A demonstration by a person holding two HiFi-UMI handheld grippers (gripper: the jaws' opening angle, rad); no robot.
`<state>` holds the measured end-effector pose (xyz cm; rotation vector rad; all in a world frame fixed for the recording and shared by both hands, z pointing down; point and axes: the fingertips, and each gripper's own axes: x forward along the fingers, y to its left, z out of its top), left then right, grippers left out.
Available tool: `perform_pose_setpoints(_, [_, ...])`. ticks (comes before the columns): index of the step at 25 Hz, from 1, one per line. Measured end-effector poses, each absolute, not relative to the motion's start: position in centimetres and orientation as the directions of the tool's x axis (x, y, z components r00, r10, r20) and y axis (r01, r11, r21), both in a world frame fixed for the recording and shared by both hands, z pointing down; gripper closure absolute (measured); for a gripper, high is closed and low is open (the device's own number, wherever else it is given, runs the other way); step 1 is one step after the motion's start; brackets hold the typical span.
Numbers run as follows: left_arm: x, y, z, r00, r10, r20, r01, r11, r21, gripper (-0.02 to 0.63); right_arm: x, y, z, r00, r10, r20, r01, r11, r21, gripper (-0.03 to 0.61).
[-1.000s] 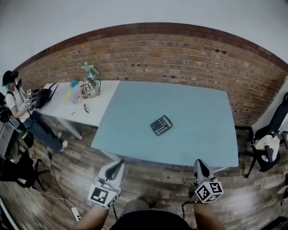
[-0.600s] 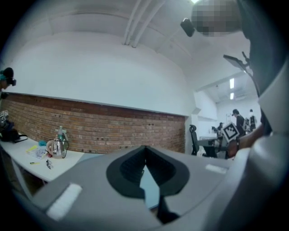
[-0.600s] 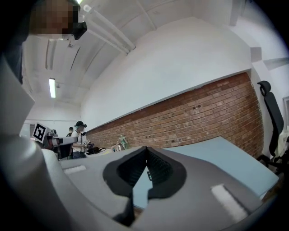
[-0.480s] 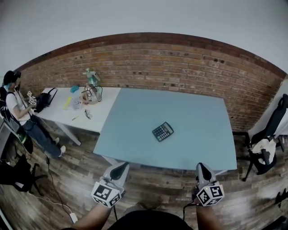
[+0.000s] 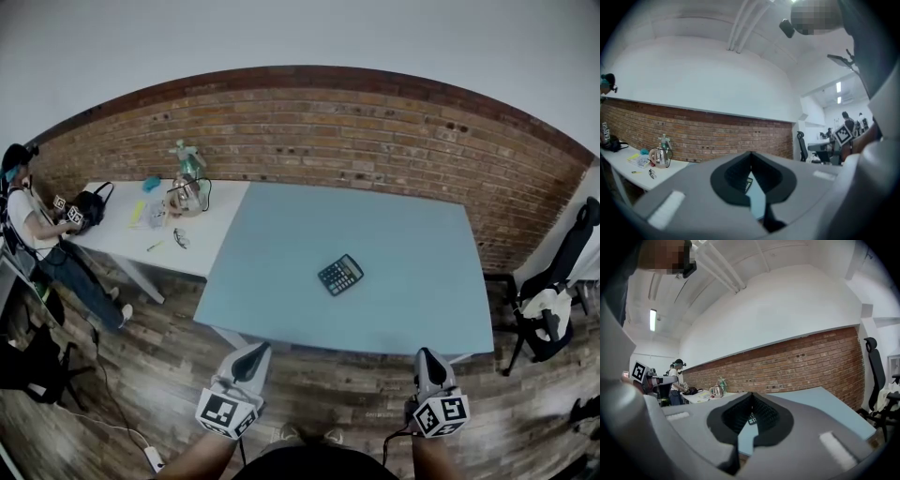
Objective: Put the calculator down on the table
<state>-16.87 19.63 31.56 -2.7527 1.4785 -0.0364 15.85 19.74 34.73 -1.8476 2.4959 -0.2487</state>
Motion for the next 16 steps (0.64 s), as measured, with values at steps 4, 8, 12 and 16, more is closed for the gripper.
perform_pose_setpoints(4, [-18.1, 19.3, 31.5, 0.536, -0.844, 0.01, -0.844, -0.536, -0.027, 0.627, 14.5, 19.7, 35.1, -0.31, -0.947, 0.087, -0.948, 0.301, -0.102, 0.577])
perform_pose_setpoints(8, [-18.2, 19.4, 31.7, 0.541, -0.841, 0.016, -0.84, -0.542, -0.024, 0.627, 14.3, 19.5, 35.0, -0.311, -0.947, 0.08, -0.948, 0.302, -0.103, 0.577])
perform_pose_setpoints(12, [-18.6, 19.5, 31.5, 0.543, -0.839, 0.016, -0.839, -0.543, -0.025, 0.627, 14.9, 19.2, 34.1, -0.302, -0.95, 0.076, -0.953, 0.299, -0.044, 0.577])
perform_pose_setpoints(16, [-18.9, 19.3, 31.5, 0.545, -0.838, 0.024, -0.838, -0.545, -0.03, 0.627, 14.8, 19.1, 33.0, -0.309, -0.949, 0.067, -0.948, 0.313, 0.05, 0.577])
